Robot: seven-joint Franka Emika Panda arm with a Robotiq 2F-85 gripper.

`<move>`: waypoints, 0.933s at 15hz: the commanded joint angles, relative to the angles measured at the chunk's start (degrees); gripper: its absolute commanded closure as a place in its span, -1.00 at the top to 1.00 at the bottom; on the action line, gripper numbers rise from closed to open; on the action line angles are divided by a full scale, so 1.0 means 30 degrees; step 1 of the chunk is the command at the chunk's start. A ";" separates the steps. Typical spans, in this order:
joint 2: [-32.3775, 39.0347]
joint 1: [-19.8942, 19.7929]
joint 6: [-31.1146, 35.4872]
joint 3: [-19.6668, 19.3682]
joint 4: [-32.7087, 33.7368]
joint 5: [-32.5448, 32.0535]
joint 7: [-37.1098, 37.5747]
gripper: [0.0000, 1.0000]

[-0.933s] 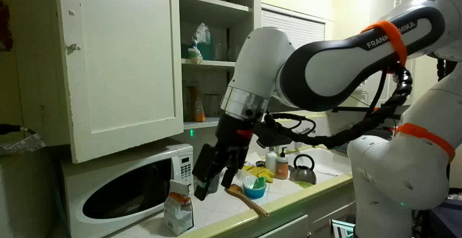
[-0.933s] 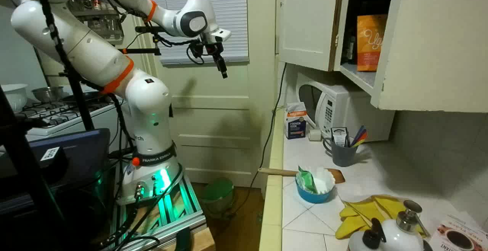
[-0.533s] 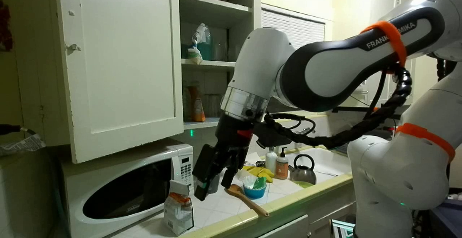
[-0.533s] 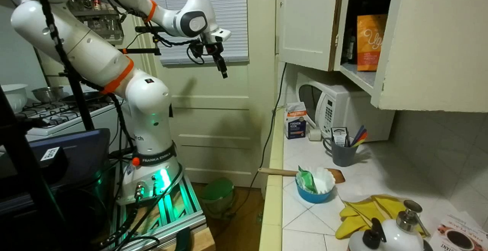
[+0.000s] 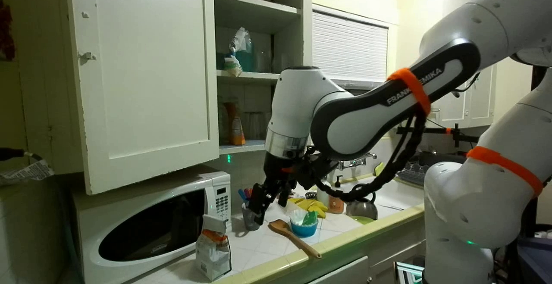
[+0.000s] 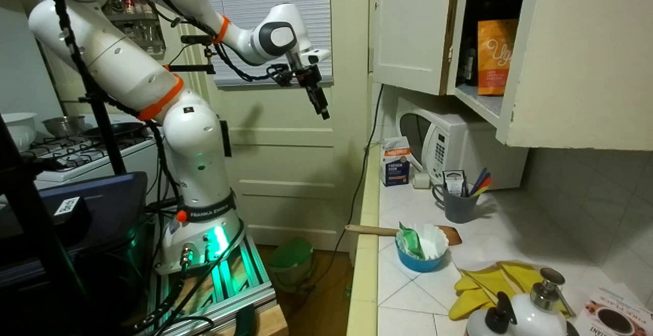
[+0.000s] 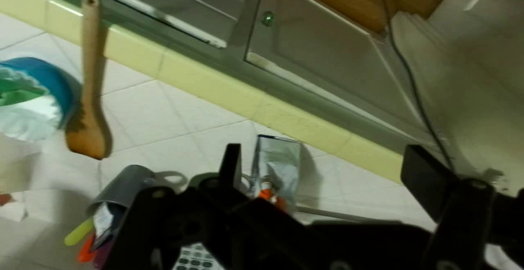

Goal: Put the blue bowl on the first shelf of the open cupboard

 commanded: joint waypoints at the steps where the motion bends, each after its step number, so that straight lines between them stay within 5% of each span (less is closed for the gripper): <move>1: 0.1663 -0.2268 -0.0502 -0.0509 -0.0028 -0.2431 0.0508 1.00; 5: 0.3725 -0.3661 -0.0635 -0.3210 -0.0117 -0.3126 -0.0997 1.00; 11: 0.7151 -0.7681 -0.1587 -0.3559 0.1780 -1.1679 0.3140 1.00; 13: 0.8124 -0.7565 -0.2813 -0.3728 0.2522 -1.3984 0.5290 1.00; 14: 0.6922 -0.6404 -0.1829 -0.5085 0.1554 -1.2707 0.3665 1.00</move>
